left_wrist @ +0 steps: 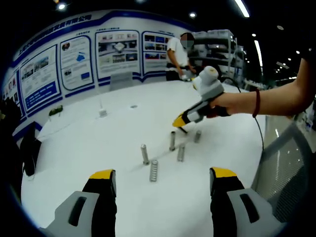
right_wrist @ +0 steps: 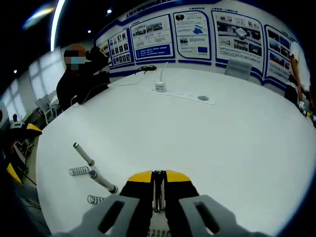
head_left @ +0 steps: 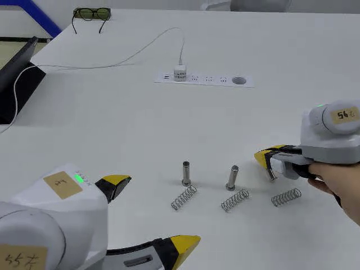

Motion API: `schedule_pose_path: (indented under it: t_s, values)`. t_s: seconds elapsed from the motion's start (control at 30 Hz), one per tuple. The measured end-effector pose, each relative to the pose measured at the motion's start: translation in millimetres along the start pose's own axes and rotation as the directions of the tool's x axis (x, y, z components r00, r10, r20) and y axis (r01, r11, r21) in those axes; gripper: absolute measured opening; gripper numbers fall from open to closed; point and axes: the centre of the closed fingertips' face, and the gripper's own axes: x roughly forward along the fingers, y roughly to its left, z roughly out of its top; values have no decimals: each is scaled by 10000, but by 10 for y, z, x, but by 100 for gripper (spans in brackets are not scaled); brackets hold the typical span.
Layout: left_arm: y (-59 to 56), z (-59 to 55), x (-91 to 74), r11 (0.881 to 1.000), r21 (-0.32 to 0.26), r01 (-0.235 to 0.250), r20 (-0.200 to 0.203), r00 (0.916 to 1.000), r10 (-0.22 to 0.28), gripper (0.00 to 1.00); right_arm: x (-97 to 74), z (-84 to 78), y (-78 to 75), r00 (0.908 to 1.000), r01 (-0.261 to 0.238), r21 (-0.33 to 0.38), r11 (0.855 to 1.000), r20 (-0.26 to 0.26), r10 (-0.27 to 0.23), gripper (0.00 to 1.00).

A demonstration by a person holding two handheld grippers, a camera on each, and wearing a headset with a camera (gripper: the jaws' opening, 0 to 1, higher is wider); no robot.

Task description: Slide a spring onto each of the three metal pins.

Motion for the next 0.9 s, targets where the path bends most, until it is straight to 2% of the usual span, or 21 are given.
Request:
schedule_pose_path:
  t_s: [0.2,0.33,0.9]
  values:
    - [-15,33,-19,10000,46,20,55,10000,-21,79,-139,9,18,10000,60,56,10000,46,-60,8]
    - [-18,90,-49,10000,-8,-11,319,9995,11,79,-214,-7,32,9999,141,-18,9999,41,-141,8]
    - [-23,98,-98,9999,27,-119,407,9991,118,78,-426,-137,89,9992,301,-515,9982,-258,-315,8]
